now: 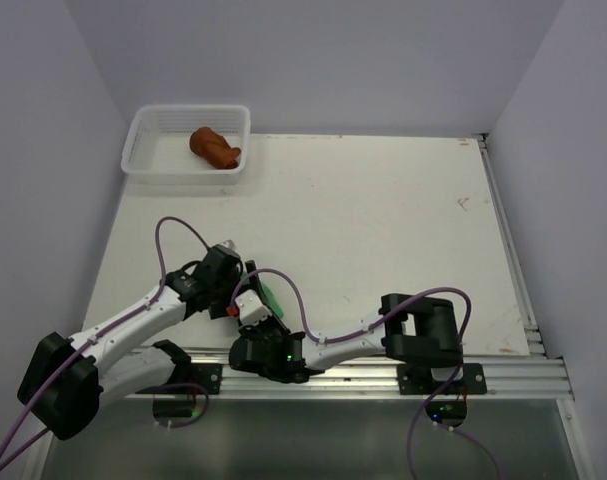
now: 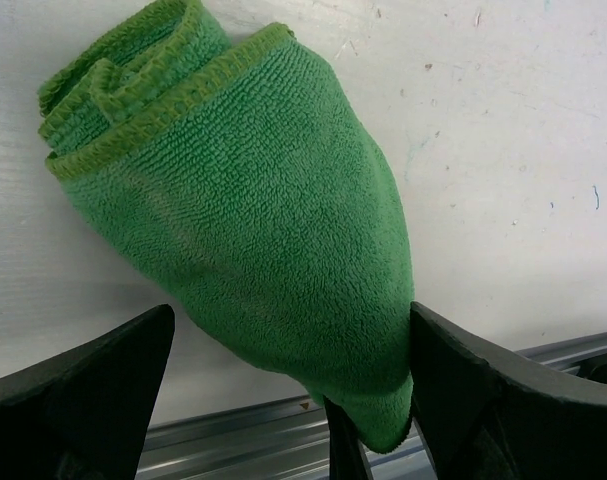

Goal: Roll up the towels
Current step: Roll the towel, then place the rolled towel into the container

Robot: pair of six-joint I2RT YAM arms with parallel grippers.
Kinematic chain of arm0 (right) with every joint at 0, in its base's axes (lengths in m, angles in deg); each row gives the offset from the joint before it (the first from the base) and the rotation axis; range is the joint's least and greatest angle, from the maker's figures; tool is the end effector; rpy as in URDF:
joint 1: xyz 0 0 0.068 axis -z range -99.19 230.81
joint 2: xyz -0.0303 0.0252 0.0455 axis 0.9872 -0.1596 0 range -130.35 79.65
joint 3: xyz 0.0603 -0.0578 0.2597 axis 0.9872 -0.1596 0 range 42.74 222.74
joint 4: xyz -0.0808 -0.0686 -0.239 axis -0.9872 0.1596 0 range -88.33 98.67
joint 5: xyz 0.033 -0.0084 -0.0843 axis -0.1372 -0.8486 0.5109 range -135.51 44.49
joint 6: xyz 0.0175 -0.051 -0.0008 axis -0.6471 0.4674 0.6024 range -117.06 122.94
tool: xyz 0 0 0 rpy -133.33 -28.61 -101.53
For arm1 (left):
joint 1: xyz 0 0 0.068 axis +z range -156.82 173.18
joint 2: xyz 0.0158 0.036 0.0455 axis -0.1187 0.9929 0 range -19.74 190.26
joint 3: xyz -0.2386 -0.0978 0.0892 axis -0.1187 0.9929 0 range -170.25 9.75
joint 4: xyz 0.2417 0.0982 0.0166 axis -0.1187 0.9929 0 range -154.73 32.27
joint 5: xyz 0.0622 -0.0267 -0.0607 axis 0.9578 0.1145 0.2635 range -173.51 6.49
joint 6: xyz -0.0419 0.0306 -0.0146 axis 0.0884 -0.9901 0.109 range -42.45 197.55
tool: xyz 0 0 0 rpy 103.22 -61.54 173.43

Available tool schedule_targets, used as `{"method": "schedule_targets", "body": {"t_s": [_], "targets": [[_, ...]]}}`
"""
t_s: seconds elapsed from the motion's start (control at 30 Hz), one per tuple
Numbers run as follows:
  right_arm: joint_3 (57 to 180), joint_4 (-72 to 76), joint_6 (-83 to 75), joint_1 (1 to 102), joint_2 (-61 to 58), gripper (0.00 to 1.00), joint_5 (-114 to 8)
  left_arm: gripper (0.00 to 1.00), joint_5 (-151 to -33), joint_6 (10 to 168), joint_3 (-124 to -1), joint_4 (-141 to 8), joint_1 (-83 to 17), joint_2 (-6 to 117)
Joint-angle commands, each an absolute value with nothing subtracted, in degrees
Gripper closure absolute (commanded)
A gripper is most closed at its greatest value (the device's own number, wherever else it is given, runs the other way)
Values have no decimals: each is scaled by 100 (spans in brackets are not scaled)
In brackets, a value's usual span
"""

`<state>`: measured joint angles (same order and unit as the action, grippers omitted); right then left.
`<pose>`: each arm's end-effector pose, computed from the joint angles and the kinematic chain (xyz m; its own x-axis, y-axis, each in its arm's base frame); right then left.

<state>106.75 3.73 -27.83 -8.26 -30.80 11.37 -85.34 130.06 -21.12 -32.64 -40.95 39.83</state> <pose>0.0360 0.3860 0.1546 -0.2853 -0.3552 -0.8902 -0.4556 0.8674 -0.2001 0.1512 -0.1039 0.1806 -0.8950 -0.3514 -0.2749 -0.2241 0.8869 -0.4041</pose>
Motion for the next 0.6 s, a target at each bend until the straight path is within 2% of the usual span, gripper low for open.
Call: {"method": "schedule_targets", "body": {"t_s": [0.0,0.4,0.57], "targets": [[10734,0,-2730,-892,-3153,95,1276,0,-8545,12931,-2040,-3195,-4109,3923],[10857,-141,-2519,-1050,-3294,95,1197,1,-8395,12888,-2057,-3573,-4118,4441],[10840,-307,-2475,-1059,-3303,96,1241,10,-8386,12852,-2014,-3652,-4136,4495]]}}
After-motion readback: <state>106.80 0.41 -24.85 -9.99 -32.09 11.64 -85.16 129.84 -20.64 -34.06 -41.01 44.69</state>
